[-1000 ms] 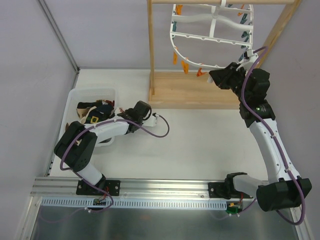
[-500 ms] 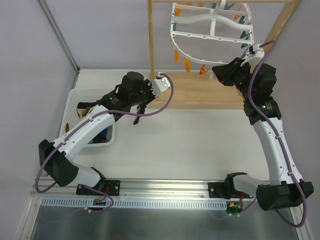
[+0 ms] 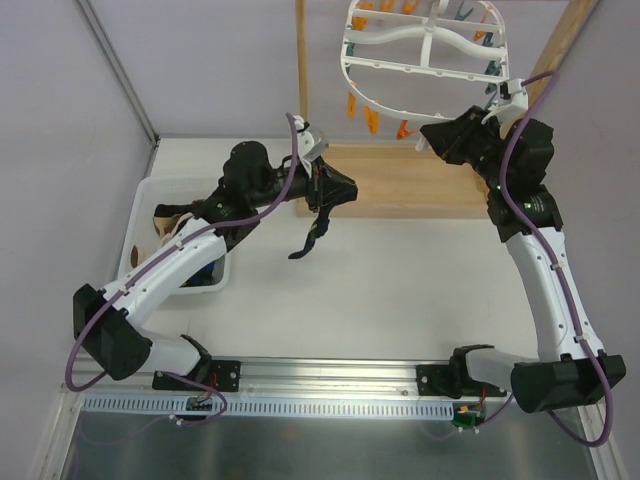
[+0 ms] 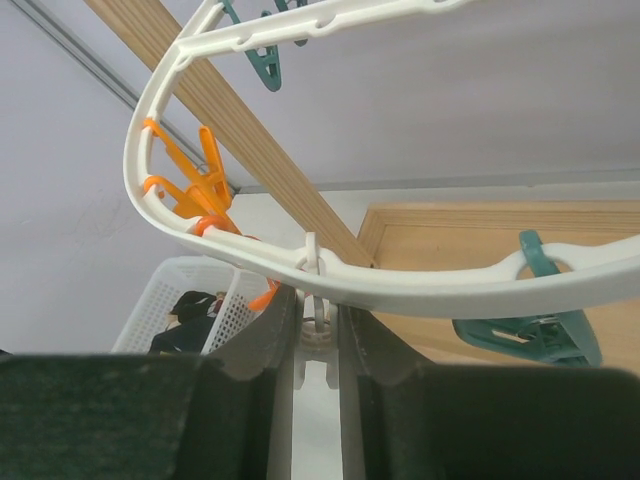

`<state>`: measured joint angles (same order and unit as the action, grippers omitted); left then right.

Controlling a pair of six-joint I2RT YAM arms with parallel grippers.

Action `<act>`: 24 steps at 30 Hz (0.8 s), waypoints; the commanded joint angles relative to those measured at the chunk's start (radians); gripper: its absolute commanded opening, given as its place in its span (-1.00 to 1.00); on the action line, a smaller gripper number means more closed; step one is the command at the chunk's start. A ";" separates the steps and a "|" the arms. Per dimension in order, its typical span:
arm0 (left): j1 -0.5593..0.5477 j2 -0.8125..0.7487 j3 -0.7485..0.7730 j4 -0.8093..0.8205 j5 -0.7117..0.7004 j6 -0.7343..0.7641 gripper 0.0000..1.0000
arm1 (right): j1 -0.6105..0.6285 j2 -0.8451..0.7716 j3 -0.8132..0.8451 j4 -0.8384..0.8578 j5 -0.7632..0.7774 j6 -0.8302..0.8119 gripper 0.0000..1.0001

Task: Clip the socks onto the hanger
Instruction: Adjust the sock in the bin, then clamp the sock onto the hanger.

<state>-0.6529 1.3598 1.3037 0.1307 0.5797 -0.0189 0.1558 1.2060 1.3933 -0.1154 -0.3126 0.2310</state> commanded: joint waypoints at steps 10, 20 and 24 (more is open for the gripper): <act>0.013 0.171 -0.115 1.045 0.026 -0.703 -1.00 | 0.008 -0.039 -0.002 0.109 -0.003 0.097 -0.99; -0.027 0.323 0.019 1.130 -0.030 -0.774 -1.00 | 0.010 -0.071 -0.039 0.152 0.009 0.082 -0.99; -0.047 0.367 0.068 1.141 -0.050 -0.783 -1.00 | 0.010 -0.077 -0.057 0.160 0.009 0.088 -0.99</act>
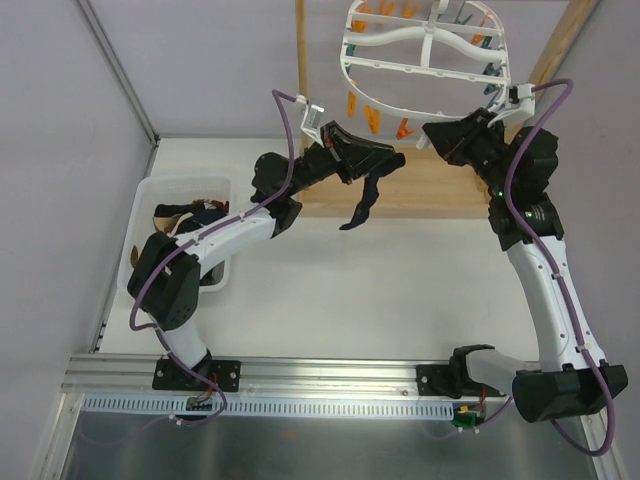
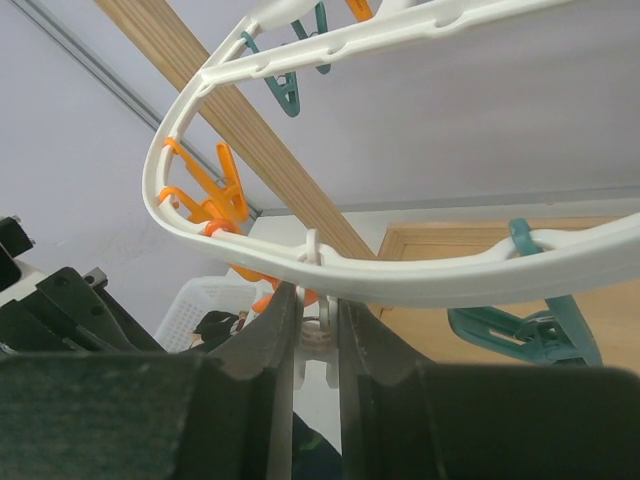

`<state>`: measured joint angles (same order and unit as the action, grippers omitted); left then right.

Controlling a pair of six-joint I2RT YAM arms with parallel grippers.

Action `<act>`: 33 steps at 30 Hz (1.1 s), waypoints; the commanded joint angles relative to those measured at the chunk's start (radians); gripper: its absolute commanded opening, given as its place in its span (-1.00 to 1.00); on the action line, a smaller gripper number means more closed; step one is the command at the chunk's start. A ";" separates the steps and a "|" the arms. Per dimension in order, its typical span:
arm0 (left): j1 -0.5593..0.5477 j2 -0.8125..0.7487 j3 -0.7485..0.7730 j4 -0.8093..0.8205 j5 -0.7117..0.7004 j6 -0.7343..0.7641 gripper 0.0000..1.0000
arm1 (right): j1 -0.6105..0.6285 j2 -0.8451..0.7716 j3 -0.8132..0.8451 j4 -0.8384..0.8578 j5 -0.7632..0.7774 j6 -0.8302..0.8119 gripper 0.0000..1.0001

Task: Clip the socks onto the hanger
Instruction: Clamp the sock onto the hanger.

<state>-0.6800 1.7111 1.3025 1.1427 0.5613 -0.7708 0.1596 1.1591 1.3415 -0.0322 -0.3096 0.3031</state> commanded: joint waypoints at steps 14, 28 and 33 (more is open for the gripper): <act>-0.049 0.110 0.132 0.124 -0.117 -0.067 -1.00 | 0.005 -0.078 -0.027 0.068 0.030 0.002 -0.99; -0.053 0.203 0.268 0.114 -0.087 -0.177 -1.00 | 0.005 -0.078 -0.067 0.144 -0.006 -0.048 -0.99; -0.053 0.229 0.302 0.126 -0.071 -0.217 -1.00 | 0.005 -0.081 -0.064 0.147 -0.006 -0.070 -0.99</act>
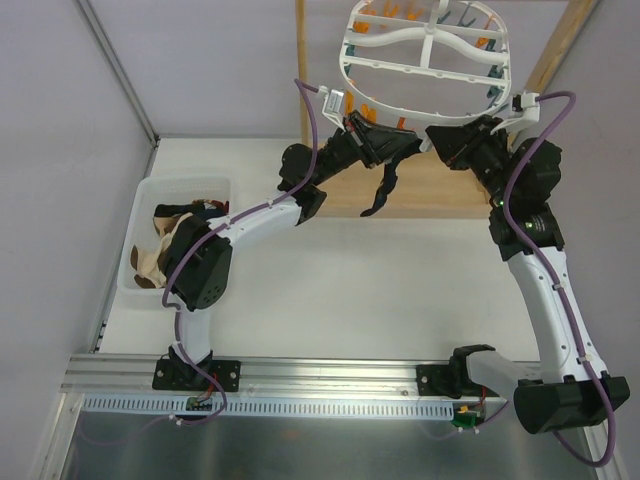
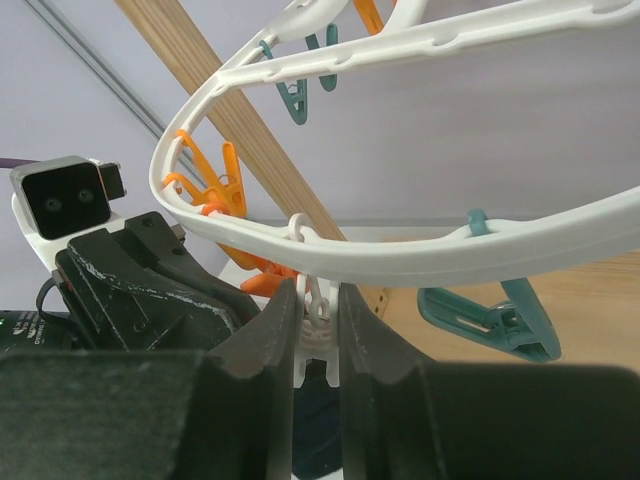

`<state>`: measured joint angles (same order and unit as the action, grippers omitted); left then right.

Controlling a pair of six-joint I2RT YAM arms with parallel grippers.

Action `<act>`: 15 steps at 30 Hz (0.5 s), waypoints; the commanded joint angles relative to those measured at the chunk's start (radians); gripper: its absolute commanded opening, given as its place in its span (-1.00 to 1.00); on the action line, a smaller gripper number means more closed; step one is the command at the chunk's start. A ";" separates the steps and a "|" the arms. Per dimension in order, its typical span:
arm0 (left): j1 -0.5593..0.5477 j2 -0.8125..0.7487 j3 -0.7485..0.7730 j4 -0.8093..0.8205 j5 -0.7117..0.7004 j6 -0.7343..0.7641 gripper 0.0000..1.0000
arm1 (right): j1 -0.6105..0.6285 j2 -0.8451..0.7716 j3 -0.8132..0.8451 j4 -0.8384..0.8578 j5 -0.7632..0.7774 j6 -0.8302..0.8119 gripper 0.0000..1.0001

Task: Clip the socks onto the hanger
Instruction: Clamp the sock onto the hanger.

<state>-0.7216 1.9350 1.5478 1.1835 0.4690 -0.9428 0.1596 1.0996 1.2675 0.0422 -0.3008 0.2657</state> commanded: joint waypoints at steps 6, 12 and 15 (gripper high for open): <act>-0.013 -0.016 0.017 0.102 0.020 -0.028 -1.00 | 0.006 -0.024 0.018 0.070 0.012 -0.062 -0.99; -0.010 -0.025 -0.020 0.133 0.004 -0.056 -1.00 | 0.004 -0.023 0.013 0.099 0.017 -0.056 -0.99; -0.010 -0.024 -0.025 0.157 -0.018 -0.083 -1.00 | 0.005 -0.023 0.013 0.114 0.015 -0.048 -0.99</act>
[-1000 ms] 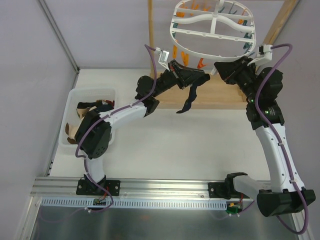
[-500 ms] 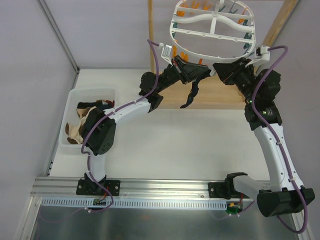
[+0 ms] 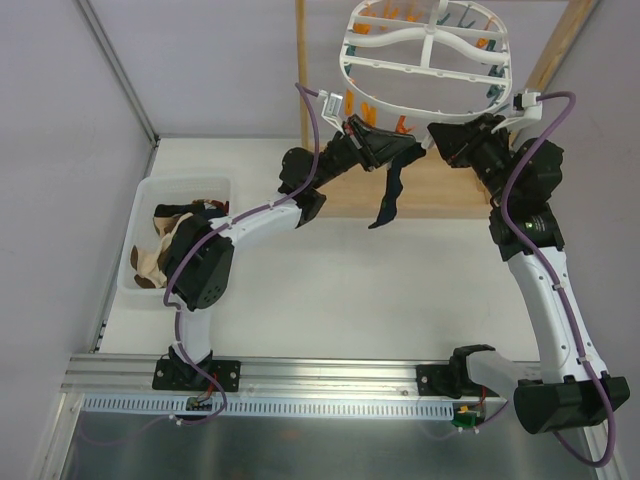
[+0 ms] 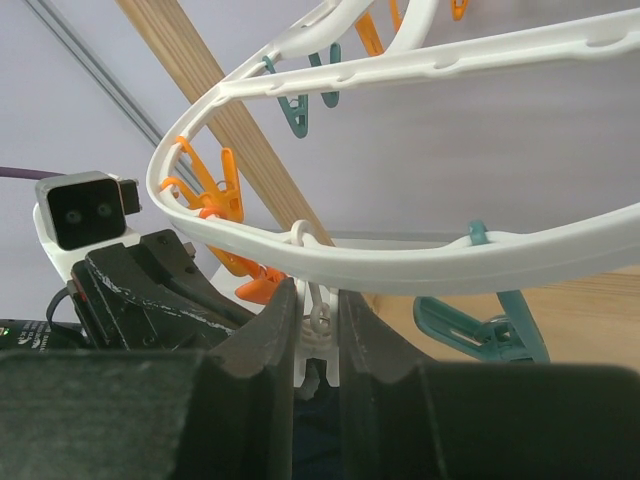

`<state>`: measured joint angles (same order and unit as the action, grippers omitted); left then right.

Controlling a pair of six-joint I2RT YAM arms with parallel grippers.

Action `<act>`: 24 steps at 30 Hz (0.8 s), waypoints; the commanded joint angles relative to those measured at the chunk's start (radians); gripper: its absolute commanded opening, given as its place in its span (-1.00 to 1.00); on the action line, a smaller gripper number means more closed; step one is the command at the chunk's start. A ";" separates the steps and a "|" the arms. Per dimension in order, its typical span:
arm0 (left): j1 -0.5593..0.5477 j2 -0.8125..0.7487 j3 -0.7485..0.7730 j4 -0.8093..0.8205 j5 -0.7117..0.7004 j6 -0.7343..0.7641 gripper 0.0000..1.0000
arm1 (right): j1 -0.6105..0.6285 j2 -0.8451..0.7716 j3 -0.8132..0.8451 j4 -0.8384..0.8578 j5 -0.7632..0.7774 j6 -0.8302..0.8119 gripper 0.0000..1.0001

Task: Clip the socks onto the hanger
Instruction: Clamp the sock onto the hanger.

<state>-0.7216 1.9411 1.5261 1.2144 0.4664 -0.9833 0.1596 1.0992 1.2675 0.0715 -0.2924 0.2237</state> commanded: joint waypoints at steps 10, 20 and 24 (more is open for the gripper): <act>-0.012 -0.004 0.037 0.152 -0.023 -0.106 -1.00 | 0.004 -0.016 0.001 0.091 0.012 -0.011 -0.99; -0.021 0.039 0.078 0.151 -0.047 -0.146 -1.00 | 0.005 -0.016 -0.010 0.111 0.001 -0.004 -0.99; -0.024 0.059 0.108 0.154 -0.054 -0.167 -1.00 | 0.006 -0.028 -0.019 0.116 0.001 -0.006 -0.99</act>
<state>-0.7345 1.9953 1.5745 1.2522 0.4408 -1.1187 0.1596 1.0985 1.2564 0.1081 -0.2924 0.2241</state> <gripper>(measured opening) 0.036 0.184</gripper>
